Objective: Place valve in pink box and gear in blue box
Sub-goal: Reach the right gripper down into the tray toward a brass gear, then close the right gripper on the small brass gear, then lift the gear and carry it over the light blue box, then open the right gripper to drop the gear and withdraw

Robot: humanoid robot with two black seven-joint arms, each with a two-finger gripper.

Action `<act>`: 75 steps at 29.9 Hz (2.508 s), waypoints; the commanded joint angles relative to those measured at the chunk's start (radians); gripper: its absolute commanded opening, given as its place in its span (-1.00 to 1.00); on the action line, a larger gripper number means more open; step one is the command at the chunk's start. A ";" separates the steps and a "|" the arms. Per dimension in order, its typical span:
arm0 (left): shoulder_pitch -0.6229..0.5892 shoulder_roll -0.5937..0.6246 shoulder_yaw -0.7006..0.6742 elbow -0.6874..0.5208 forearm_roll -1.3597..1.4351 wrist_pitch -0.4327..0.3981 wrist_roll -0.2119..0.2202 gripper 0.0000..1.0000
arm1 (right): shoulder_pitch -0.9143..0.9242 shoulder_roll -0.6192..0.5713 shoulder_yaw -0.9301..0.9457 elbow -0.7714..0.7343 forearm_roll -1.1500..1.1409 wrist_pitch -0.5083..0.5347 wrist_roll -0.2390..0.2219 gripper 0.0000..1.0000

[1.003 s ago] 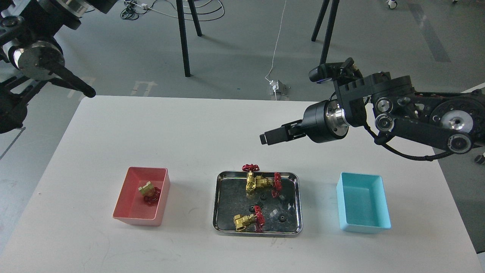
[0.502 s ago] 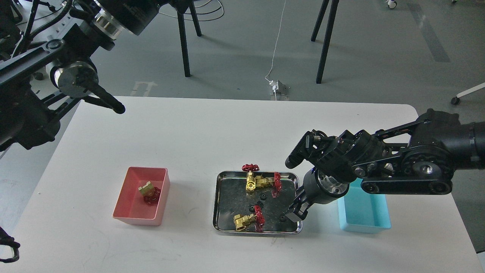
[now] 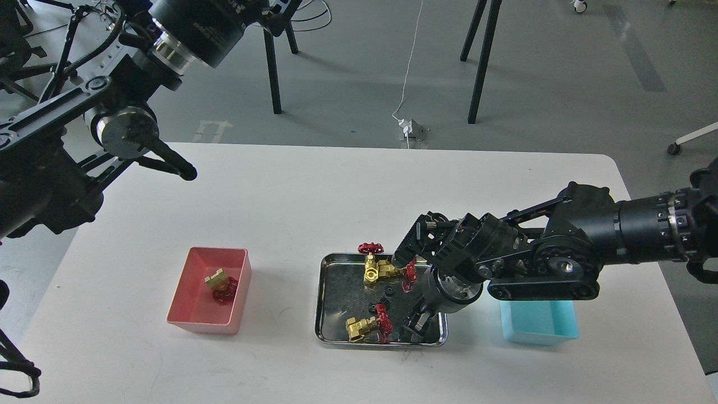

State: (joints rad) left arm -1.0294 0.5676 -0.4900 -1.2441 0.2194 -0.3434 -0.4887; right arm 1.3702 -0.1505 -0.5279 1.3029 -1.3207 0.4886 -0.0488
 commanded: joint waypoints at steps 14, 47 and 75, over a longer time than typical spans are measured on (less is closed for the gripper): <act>0.015 -0.018 -0.002 -0.001 0.001 0.000 0.000 0.30 | -0.065 0.065 -0.047 -0.105 0.001 0.000 0.001 -0.06; 0.028 -0.023 -0.002 -0.005 0.001 0.000 0.000 0.32 | 0.042 -0.090 0.032 0.002 0.026 0.000 0.010 -0.99; 0.040 -0.086 0.014 0.000 0.003 0.006 0.000 0.34 | -0.227 -0.755 0.339 0.203 0.055 -0.022 0.026 0.99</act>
State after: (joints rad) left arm -0.9896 0.4807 -0.4820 -1.2466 0.2222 -0.3374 -0.4888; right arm 1.1462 -0.9040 -0.2188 1.5083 -1.2679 0.4658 -0.0243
